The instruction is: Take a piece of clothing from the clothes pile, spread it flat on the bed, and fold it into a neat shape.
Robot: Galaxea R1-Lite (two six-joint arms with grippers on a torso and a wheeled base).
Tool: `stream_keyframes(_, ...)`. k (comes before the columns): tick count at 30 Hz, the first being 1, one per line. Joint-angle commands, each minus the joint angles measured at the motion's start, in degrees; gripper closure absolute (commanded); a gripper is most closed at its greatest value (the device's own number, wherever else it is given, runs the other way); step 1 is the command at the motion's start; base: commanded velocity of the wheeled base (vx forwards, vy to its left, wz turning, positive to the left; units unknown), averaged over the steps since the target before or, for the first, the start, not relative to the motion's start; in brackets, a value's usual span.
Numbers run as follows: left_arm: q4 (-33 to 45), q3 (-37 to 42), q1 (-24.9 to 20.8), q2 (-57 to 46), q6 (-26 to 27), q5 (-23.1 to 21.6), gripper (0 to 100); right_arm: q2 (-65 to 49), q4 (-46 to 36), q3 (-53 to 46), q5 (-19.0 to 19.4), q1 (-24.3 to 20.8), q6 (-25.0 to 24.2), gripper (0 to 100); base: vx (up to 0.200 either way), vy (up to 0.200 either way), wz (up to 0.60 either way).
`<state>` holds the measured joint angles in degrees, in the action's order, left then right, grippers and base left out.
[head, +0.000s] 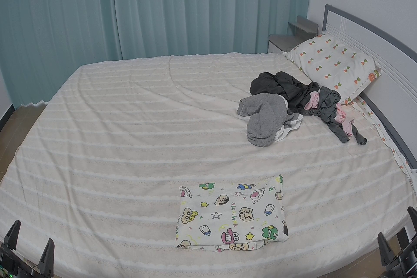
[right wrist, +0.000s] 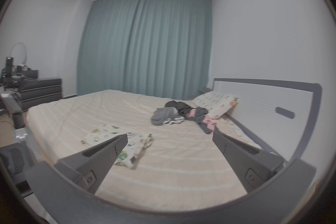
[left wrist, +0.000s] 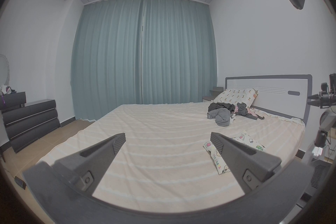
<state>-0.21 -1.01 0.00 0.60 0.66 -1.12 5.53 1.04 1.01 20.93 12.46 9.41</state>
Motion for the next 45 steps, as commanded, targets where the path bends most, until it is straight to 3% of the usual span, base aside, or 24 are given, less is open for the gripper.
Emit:
stream_keyframes(1, 0.03, 0.92, 0.0, -0.6, -0.13, -0.11, 0, 0.27, -3.76, 1.62, 4.82, -0.59, -0.01, 0, 0.0, 0.0, 0.0)
stream_keyframes(5, 0.03, 0.92, 0.0, -0.6, -0.22, -0.11, 0, 0.27, -3.94, 1.62, 9.22, -0.59, 1.93, 0, 0.0, 0.0, 0.0)
stream_keyframes(9, 0.03, 0.92, 0.0, -0.6, -0.22, -0.11, 0, 0.27, -4.46, 1.71, 13.08, -0.77, -0.01, 0, 0.0, 0.0, 0.0)
stream_keyframes(15, 0.03, 0.92, 0.0, -0.6, -0.22, -0.02, 0, 1.58, -4.55, 1.71, 14.58, -1.91, -2.82, 0, 0.0, 0.0, 0.0)
stream_keyframes(17, 0.03, 0.92, 0.0, -0.6, -0.22, -0.11, 0, 2.2, -4.55, 1.71, 15.02, -6.13, -2.91, 0, 0.0, 0.0, 0.0)
stream_keyframes(18, 0.03, 0.92, 0.0, -0.6, -0.22, -0.11, 0, 2.2, -4.55, 1.71, 15.02, -6.13, -2.91, 0, 0.0, 0.0, 0.0)
stream_keyframes(19, 0.03, 0.92, 0.0, -0.6, -0.31, -0.11, 0, 2.46, -4.55, 1.71, 15.02, -10.0, -3.0, 0, 0.0, 0.0, 0.0)
stream_keyframes(21, 0.03, 0.92, 0.0, -0.6, -0.31, -0.11, 0, 2.82, -4.55, 1.71, 14.23, -11.4, -3.26, 0, 0.0, 0.0, 0.0)
stream_keyframes(23, 0.03, 0.92, 0.0, -0.6, -0.31, -0.02, 0, 2.46, -4.55, 1.8, 12.82, -10.96, -3.35, 0, 0.0, 0.0, 0.0)
stream_keyframes(24, 0.03, 0.92, 0.0, -0.6, -0.31, -0.02, 0, 0.44, -4.46, 1.71, 8.95, -9.38, -4.4, 0, 0.0, 0.0, 0.0)
stream_keyframes(26, 0.03, 0.92, 0.0, -0.6, -0.39, -0.02, 0, -0.88, -2.79, 1.1, 3.59, -9.29, -5.63, 0, 0.0, 0.0, 0.0)
stream_keyframes(28, 0.03, 0.92, 0.0, -0.6, -0.31, -0.02, 0, -0.61, 0.99, -0.22, -5.37, -9.29, -6.33, 0, 0.0, 0.0, 0.0)
stream_keyframes(30, 0.03, 0.92, 0.0, -0.6, -0.31, -0.02, 0, -0.61, 2.83, -0.92, -11.18, -9.38, -6.33, 0, 0.0, 0.0, 0.0)
stream_keyframes(35, 0.03, 0.92, 0.0, -0.6, -0.48, -0.02, 0, -0.61, 2.13, -0.92, -13.37, -9.38, -6.42, 0, 0.0, 0.0, 0.0)
stream_keyframes(38, 0.03, 0.92, 0.0, -0.6, -0.92, 0.07, 0, -0.61, 0.19, -0.92, -20.67, -9.38, -7.57, 0, 0.0, 0.0, 0.0)
stream_keyframes(45, -0.06, 0.92, 0.09, -0.6, -0.92, 0.51, 0, -0.7, -1.12, -1.01, -20.67, -9.38, -9.85, 0, 0.0, 0.0, 0.0)
